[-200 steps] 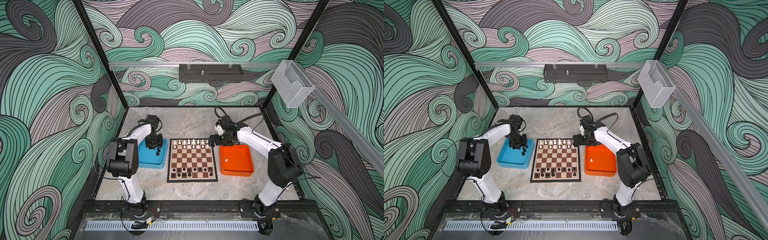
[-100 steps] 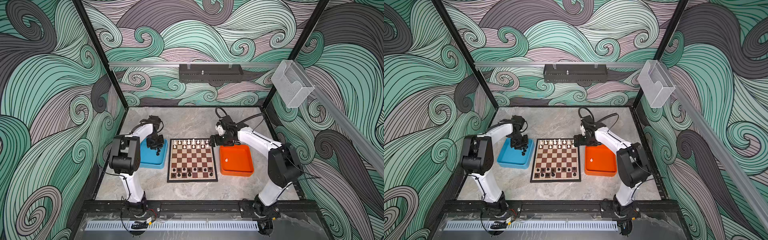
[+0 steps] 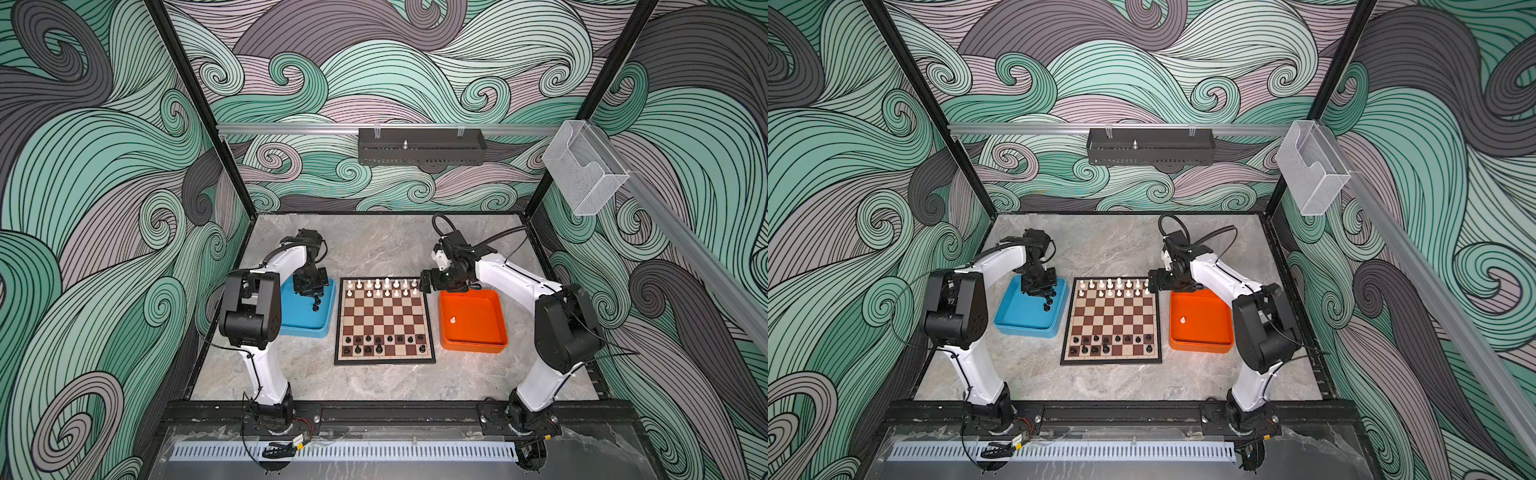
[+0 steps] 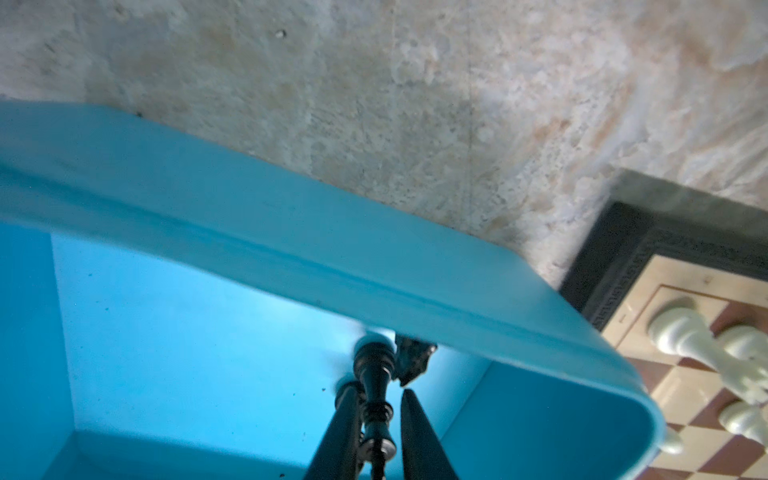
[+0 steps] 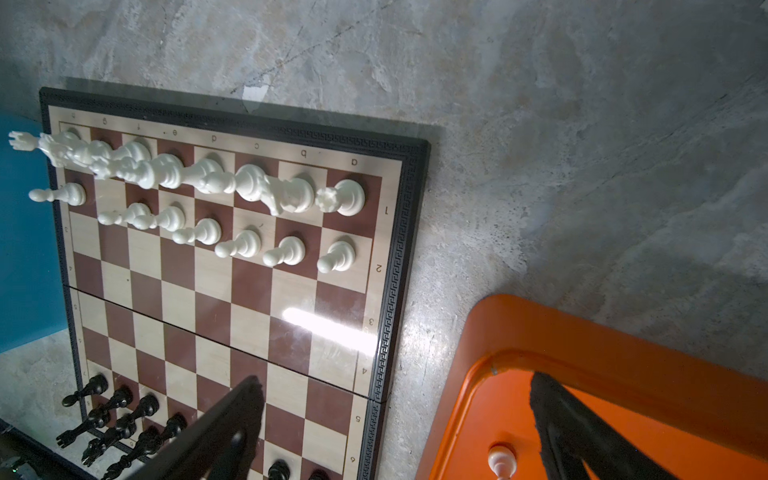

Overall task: Set up the chess pieces on the board
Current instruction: 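Close the left gripper on a black piece in the blue tray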

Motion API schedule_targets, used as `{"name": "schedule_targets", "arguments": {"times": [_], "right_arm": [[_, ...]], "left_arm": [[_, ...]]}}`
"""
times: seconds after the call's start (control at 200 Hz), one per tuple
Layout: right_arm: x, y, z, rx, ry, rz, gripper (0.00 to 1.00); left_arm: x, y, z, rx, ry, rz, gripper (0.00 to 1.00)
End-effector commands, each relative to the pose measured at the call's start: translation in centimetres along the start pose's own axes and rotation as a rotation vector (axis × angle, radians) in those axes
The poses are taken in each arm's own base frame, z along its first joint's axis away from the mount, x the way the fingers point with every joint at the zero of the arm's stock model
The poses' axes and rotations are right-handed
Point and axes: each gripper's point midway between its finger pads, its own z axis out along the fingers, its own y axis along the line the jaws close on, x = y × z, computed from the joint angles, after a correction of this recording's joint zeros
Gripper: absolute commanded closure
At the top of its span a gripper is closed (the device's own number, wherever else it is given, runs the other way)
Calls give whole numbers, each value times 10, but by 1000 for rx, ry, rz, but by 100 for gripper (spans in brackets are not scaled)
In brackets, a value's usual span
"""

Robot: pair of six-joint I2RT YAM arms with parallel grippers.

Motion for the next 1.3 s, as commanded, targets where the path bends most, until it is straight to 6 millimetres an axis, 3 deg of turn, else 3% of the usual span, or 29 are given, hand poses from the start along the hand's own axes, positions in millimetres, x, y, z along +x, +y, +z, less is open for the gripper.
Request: {"name": "schedule_targets", "arguments": {"times": [0.0, 0.32, 0.575, 0.766, 1.296], "right_arm": [[2, -3, 3, -5, 12, -2, 0], [2, -3, 4, -5, 13, 0, 0], [2, -4, 4, -5, 12, 2, 0], [0, -3, 1, -7, 2, -1, 0], [-10, -2, -16, -9, -42, 0, 0]], "left_arm": [[6, 3, 4, -38, 37, 6, 77], [8, 2, 8, -52, 49, 16, 74], [9, 6, 8, -73, 53, 24, 84], [9, 8, 7, -86, 57, 30, 85], [16, 13, -50, -120, -5, 101, 85]]}}
